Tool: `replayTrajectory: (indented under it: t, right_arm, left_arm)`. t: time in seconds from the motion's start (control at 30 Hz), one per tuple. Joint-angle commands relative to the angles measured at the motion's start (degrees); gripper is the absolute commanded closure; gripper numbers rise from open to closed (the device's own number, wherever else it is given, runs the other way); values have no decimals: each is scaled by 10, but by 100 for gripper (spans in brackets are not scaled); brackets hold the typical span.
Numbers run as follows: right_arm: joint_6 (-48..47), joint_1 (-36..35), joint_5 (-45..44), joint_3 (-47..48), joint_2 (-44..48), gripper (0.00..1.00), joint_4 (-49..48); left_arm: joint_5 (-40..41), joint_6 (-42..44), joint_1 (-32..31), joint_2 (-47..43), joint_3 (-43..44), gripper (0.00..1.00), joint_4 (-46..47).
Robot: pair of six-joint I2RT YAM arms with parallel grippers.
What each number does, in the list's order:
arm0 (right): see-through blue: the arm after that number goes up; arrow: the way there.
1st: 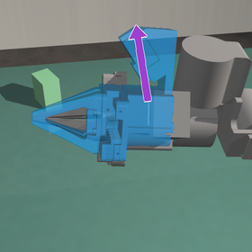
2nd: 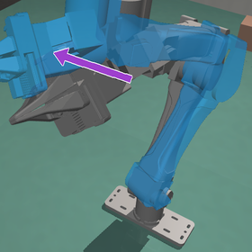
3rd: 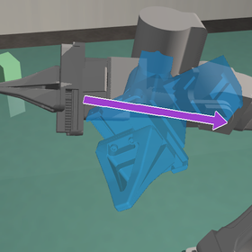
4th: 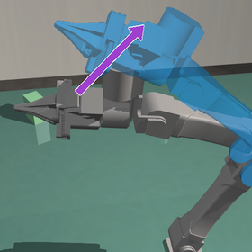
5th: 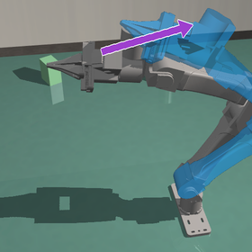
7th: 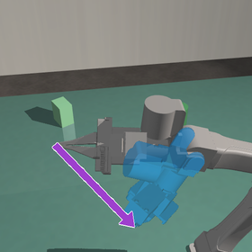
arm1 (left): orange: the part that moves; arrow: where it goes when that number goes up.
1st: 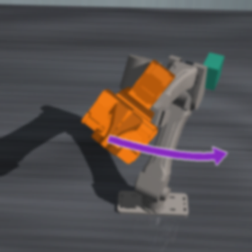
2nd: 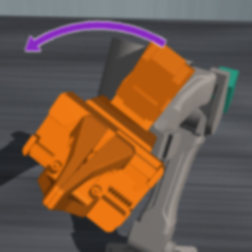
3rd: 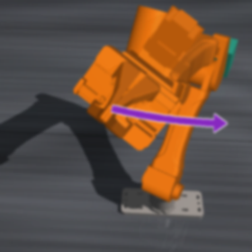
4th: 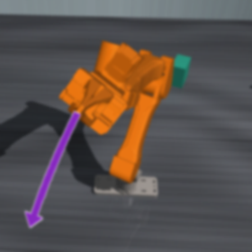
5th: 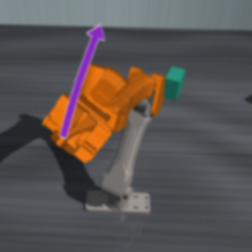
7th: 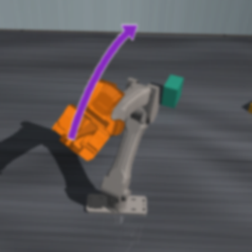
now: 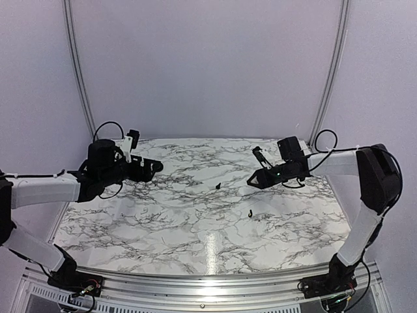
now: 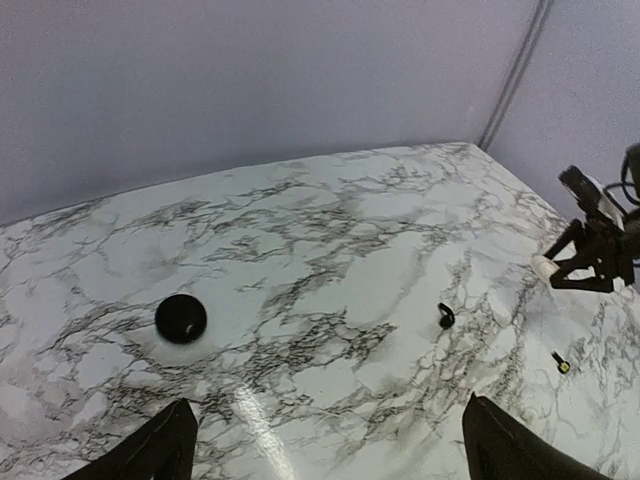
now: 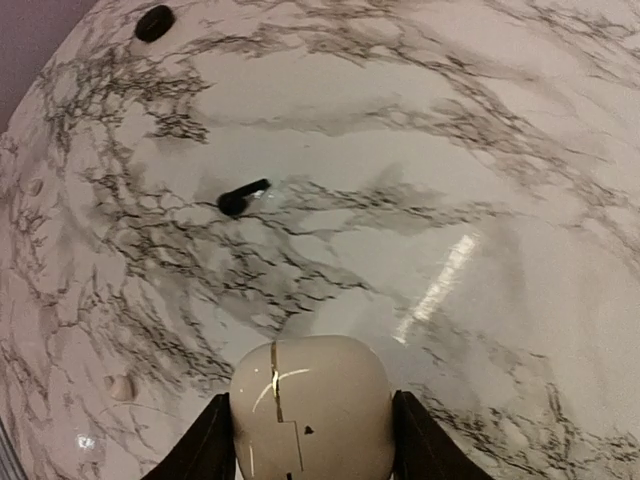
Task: Insert the wireless bluetooth earbuds into the charging case
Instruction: Pick up the charging case from the corner of the board, then pass from the right arm to the left
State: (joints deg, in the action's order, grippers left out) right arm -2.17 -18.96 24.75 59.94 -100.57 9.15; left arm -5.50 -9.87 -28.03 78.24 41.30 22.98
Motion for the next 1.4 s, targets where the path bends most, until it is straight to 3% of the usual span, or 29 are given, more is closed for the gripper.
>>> replayTrajectory:
  t: [0.0,0.2,0.43,0.6,0.9,1.13,1.37]
  right_arm:
    - [40,-48,145,39,9,65,13]
    - [79,-103,251,44,14,68,7]
    - [109,-151,356,28,22,71,4]
    - [153,-175,402,5,35,71,-30]
    - [169,-226,447,-3,29,74,-26]
    - [155,-256,461,14,10,75,0]
    - [156,-283,469,21,-10,76,3]
  left_arm:
    - [-87,89,-52,-14,-35,6,80]
    - [-157,232,-158,-19,-62,7,92]
    - [-202,298,-193,-17,-61,13,92]
    - [-187,336,-221,-11,-49,16,76]
    - [-165,366,-289,-5,-40,28,50]
    - [-157,386,-316,-3,-30,30,27]
    - [-148,416,-337,13,-3,44,-33]
